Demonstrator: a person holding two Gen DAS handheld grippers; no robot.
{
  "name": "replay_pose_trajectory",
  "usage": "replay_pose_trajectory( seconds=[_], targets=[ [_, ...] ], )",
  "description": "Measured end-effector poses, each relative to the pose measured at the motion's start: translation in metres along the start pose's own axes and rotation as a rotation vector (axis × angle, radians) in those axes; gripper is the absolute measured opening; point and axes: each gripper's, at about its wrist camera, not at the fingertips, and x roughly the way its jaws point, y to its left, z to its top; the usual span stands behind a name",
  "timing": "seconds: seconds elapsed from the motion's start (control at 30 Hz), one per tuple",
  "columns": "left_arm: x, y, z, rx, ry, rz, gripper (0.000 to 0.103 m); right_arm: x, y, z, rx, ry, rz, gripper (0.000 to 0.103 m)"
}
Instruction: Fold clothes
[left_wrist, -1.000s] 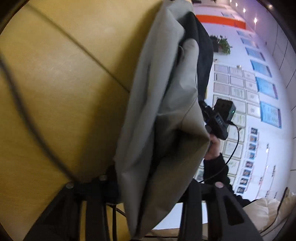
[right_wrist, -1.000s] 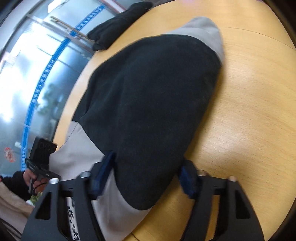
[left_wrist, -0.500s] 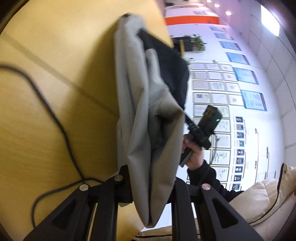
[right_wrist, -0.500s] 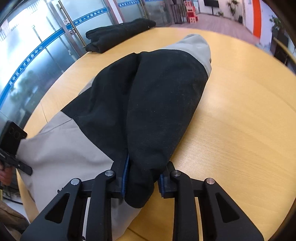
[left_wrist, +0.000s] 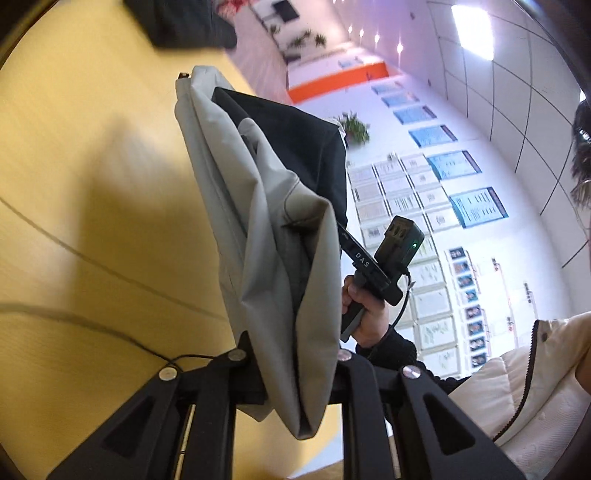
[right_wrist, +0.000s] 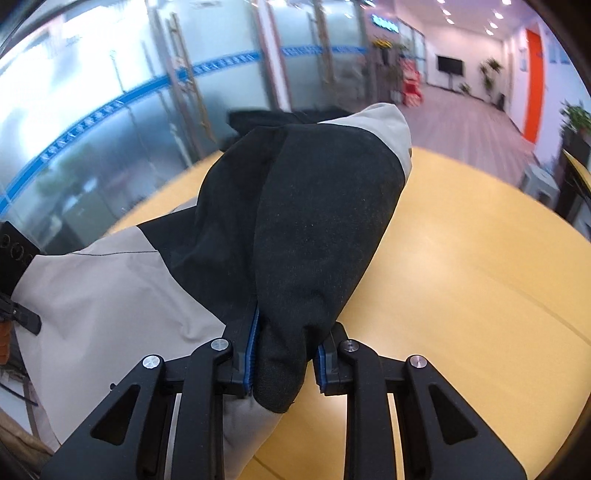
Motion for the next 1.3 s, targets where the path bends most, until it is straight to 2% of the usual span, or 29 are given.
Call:
replay_pose_trajectory(
  seconds=[0.13,0.27,0.4,0.47,0.5,0.53,0.6,0.7,0.73,0.83,0.9,1.03,1.07,1.1,1.13,1.17,1.2,1.27,1.3],
  targets=[
    [-0.063,0.022,0.042,0.032,-0.082,0.091,0.014,0.043,0.040,0.047,-0.019,-0.083,0.094,0.021],
    [-0.103,0.072,0.093,0.057,-0.096,0.201,0.014,0.114,0.073,0.076,0.035,-0.113,0.173,0.021],
    [-0.113,0.137,0.140,0.049,-0.033,0.297,0.014,0.206,0.090,0.083,0.068,-0.050,0.163,0.021],
    [-0.112,0.174,0.158,0.016,-0.012,0.282,0.014,0.258,0.097,0.081,0.084,0.030,0.137,0.020],
    [-0.116,0.187,0.164,0.007,-0.026,0.254,0.014,0.270,0.097,0.076,0.075,0.059,0.107,0.021],
    [-0.122,0.198,0.169,0.001,-0.042,0.263,0.014,0.274,0.094,0.071,0.074,0.069,0.081,0.021],
    [-0.126,0.211,0.175,-0.016,-0.038,0.294,0.014,0.276,0.085,0.072,0.111,0.068,0.086,0.022],
    [-0.131,0.214,0.187,0.013,-0.029,0.328,0.014,0.280,0.089,0.073,0.067,0.083,0.060,0.023],
    [-0.125,0.200,0.183,0.017,-0.029,0.337,0.014,0.280,0.087,0.071,0.065,0.086,0.057,0.023],
    [-0.128,0.197,0.192,0.028,-0.033,0.368,0.015,0.278,0.082,0.067,0.064,0.088,0.053,0.024],
    [-0.111,0.183,0.188,0.033,-0.032,0.381,0.016,0.276,0.083,0.063,0.067,0.086,0.051,0.024],
    [-0.104,0.172,0.161,0.044,-0.033,0.467,0.030,0.282,0.084,0.072,0.045,0.108,0.047,0.028],
    [-0.106,0.168,0.156,0.034,-0.038,0.491,0.034,0.281,0.082,0.073,0.040,0.118,0.045,0.032],
    [-0.112,0.163,0.149,0.023,-0.047,0.523,0.035,0.280,0.082,0.074,0.032,0.127,0.040,0.041],
    [-0.121,0.153,0.139,0.033,-0.069,0.562,0.041,0.281,0.083,0.079,0.014,0.133,0.022,0.046],
    [-0.131,0.141,0.128,0.044,-0.091,0.602,0.054,0.269,0.088,0.079,-0.024,0.134,-0.005,0.057],
    [-0.137,0.121,0.120,0.066,-0.135,0.640,0.059,0.254,0.094,0.078,-0.074,0.132,-0.020,0.068],
    [-0.156,0.089,0.102,0.099,-0.215,0.721,0.069,0.217,0.106,0.075,-0.165,0.124,-0.035,0.072],
    [-0.171,0.080,0.092,0.109,-0.250,0.764,0.070,0.196,0.112,0.074,-0.207,0.120,-0.037,0.074]
  ],
)
